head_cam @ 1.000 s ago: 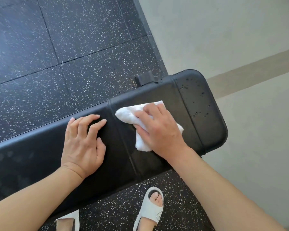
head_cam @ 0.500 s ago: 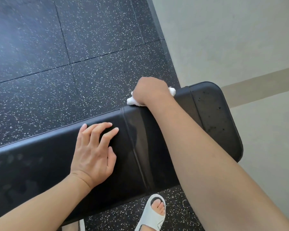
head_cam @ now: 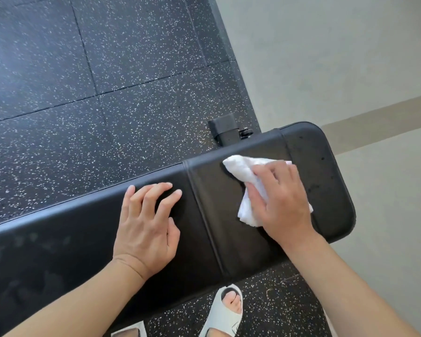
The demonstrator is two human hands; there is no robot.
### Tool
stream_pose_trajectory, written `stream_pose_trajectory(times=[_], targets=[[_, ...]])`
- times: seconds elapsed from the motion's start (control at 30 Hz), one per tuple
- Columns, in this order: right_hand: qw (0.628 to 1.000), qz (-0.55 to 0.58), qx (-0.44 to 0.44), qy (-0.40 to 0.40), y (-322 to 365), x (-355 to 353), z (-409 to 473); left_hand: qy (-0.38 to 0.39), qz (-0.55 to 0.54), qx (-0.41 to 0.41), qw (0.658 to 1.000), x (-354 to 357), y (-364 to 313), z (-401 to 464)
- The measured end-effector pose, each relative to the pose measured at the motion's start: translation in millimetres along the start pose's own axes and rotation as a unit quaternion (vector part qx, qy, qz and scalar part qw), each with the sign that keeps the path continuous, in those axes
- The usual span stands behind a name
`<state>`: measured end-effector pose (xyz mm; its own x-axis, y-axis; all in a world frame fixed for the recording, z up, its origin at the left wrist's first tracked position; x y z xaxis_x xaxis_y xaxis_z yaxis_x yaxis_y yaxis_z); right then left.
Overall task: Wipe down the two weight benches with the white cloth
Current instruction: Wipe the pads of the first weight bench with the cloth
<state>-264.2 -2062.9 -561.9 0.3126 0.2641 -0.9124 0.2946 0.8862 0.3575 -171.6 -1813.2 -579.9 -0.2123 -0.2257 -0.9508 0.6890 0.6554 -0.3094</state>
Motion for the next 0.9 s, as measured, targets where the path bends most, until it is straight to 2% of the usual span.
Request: stream_pose_trajectory(times=[0.13, 0.2, 0.3, 0.37, 0.5, 0.6, 0.77, 0.9], targets=[[0.991, -0.054, 0.125, -0.017, 19, 21, 67, -0.003, -0.002, 0.003, 1.0, 1, 2, -2], [0.99, -0.079, 0.108, 0.049, 54, 48, 97, -0.001, -0.003, 0.001, 1.0, 2, 2, -1], [0.985, -0.072, 0.032, 0.153, 117, 89, 113, -0.003, -0.006, -0.003, 1.0, 1, 2, 0], [0.985, -0.053, 0.012, 0.165, 139, 98, 110, -0.006, -0.006, -0.006, 1.0, 1, 3, 0], [0.996, 0.018, -0.027, 0.083, 127, 76, 95, -0.007, -0.001, -0.009, 1.0, 1, 1, 0], [0.997, 0.054, -0.054, 0.01, 89, 49, 72, -0.001, 0.003, -0.004, 1.0, 0, 1, 1], [0.995, 0.02, 0.051, -0.08, 16, 16, 28, 0.011, 0.003, -0.005, 1.0, 1, 0, -2], [0.989, 0.008, 0.122, -0.085, 40, 23, 10, 0.006, 0.008, -0.004, 1.0, 0, 1, 0]])
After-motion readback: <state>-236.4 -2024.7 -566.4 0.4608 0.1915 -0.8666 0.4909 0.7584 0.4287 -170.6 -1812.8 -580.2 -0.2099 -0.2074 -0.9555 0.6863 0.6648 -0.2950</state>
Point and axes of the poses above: each hand's wrist, its own z-axis towards the middle knuckle, its own x-axis out of the palm, y = z × x, the point moved 5 cm from there along z, towards the middle knuckle, and after that the axes turned 1 degree about -z, right-handed, at the moved point
